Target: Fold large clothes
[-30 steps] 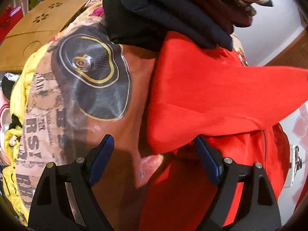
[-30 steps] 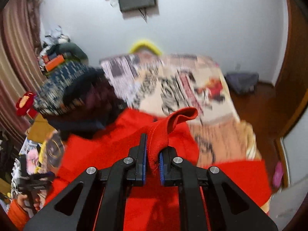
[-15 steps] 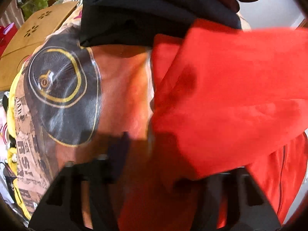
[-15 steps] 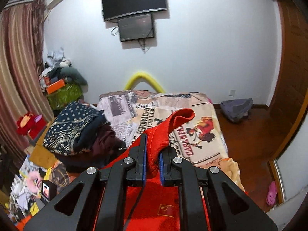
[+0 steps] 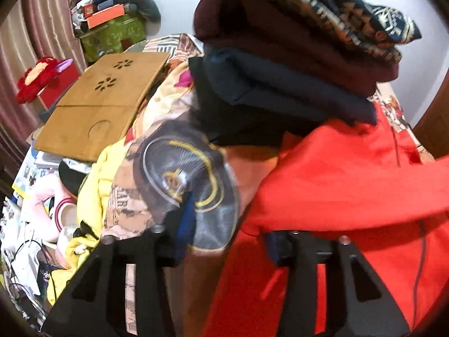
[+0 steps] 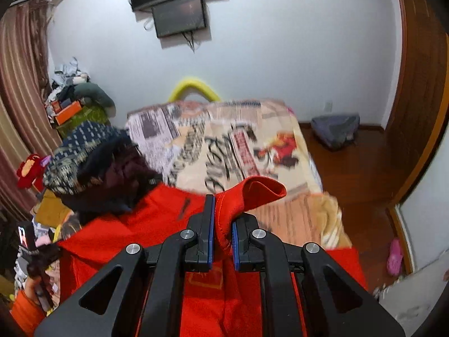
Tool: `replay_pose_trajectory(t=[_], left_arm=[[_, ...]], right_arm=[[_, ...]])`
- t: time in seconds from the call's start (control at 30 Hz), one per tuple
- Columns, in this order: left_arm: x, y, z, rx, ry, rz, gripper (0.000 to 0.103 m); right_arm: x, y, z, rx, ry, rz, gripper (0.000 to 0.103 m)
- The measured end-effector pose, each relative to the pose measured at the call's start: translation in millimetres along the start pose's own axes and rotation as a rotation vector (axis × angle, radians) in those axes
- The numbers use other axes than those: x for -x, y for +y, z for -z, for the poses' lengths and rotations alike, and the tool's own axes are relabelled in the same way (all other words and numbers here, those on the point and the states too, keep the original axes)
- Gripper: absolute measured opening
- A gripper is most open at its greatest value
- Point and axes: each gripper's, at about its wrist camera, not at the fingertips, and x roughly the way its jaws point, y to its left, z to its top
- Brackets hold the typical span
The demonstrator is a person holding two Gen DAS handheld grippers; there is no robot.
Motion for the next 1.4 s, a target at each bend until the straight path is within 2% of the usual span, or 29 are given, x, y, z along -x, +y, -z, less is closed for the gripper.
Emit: replay_pose_trajectory(t=[0.17, 0.3, 0.47, 0.57, 0.63, 0.67, 0.7, 0.8, 1.0, 1.13, 1.3, 1.4], left_arm=[[-9.9, 10.3, 15.8, -0.025, 0.022, -0.050, 0.050], [-24.1, 18.1, 23.1, -0.021, 0.041, -0.080, 0.060], [-33.5, 20.3, 30.7, -0.038, 0.087, -0.037, 0.067], [-31.5, 14.9, 39.0, -0.100, 0.124, -0.031, 0.067], [-26.4, 10.5, 44.4, -0.144, 0.134, -0.053, 0.068], [-22.6, 9.5, 46.6, -0.157, 0.135, -0.056, 0.068], [-18.3, 9.3, 47.9, -0.160, 0.135, -0.051, 0.068], [-2.2, 14.3, 45.3, -0.137, 0.118, -0.016, 0.068], [30.8, 14.6, 20.6, -0.078, 0.035, 0.028, 0.073], [41.9, -4.3, 6.5, -0.101, 0.000, 0.043, 0.074], [42.5, -45.1, 1.6, -0.155, 0.015, 0.109, 0.076], [35.2, -74.9, 3.6, -0.200, 0.041, 0.148, 0.076]], right_arm=[[-30.4, -24.6, 49.5, -0.042, 0.145, -0.005, 0.009], [-41.3, -38.8, 86.5, -0.071, 0.234, -0.017, 0.009], [-38.6, -47.8, 125.0, -0.062, 0.306, -0.031, 0.011], [-27.8, -51.2, 134.9, -0.053, 0.312, -0.023, 0.019], [-21.8, -59.0, 138.1, -0.075, 0.323, -0.023, 0.034], [-20.0, -61.8, 140.3, -0.088, 0.321, -0.024, 0.038], [-14.3, -68.1, 141.8, -0.112, 0.312, -0.025, 0.043], [-2.0, -84.5, 144.6, -0.175, 0.290, -0.035, 0.050], [2.0, -133.7, 153.5, -0.391, 0.273, -0.008, 0.051], [-15.3, -163.3, 167.3, -0.556, 0.292, -0.011, 0.051], [-32.6, -184.8, 176.2, -0.710, 0.232, -0.078, 0.051], [-42.1, -191.8, 172.1, -0.758, 0.180, -0.077, 0.051]])
